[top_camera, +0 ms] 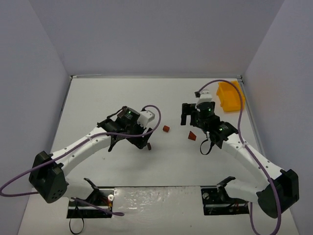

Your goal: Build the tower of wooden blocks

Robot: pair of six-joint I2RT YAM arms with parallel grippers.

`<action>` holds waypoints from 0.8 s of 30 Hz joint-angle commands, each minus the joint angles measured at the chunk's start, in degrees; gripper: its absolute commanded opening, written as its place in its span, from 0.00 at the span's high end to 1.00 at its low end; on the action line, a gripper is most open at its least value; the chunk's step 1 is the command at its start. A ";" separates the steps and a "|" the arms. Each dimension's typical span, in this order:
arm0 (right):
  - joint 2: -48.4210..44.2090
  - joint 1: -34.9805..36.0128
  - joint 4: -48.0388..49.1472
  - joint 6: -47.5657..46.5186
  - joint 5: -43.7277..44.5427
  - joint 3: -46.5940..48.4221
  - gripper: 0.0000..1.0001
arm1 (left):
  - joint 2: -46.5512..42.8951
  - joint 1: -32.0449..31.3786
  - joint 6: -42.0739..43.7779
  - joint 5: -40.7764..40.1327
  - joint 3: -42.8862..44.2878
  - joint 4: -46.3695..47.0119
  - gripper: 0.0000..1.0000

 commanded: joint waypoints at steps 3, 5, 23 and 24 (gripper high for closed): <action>-9.13 -13.33 -3.83 -0.57 -0.96 -1.07 0.00 | 6.52 -2.20 6.73 3.70 3.35 6.40 0.28; -10.91 -15.82 -4.44 -0.70 -1.55 -1.34 0.00 | 9.11 -3.08 8.50 4.13 4.19 6.59 0.28; -12.74 -18.13 -5.48 -0.22 -3.72 -2.41 0.00 | 21.93 -4.46 14.81 3.00 9.88 3.39 0.45; -12.69 -18.13 -5.43 -0.18 -3.80 -2.41 0.00 | 22.14 -4.50 14.93 2.87 10.09 3.10 0.47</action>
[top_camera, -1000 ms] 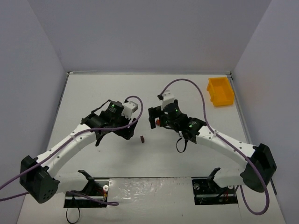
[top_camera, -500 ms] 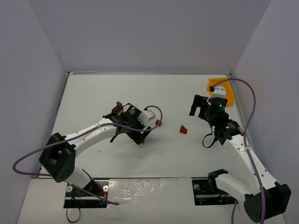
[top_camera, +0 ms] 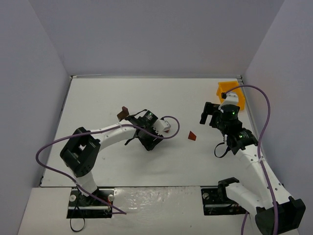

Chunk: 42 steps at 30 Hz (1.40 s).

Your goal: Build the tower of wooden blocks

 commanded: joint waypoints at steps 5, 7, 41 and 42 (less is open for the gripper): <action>0.10 -0.57 2.19 -0.24 -0.39 0.33 0.00 | 0.18 -0.62 2.35 -0.76 3.74 -1.61 0.52; 0.02 -0.56 2.28 -0.24 -0.31 0.26 0.00 | 0.25 -0.63 2.43 -0.84 3.74 -2.02 0.53; -0.21 -0.48 2.10 -0.66 -2.29 1.10 0.00 | -4.62 -0.92 -0.72 -4.97 7.44 -8.15 0.96; -0.03 -0.48 2.07 -0.68 -2.66 1.38 0.00 | -6.01 -0.74 -0.97 -6.00 8.56 -9.72 0.97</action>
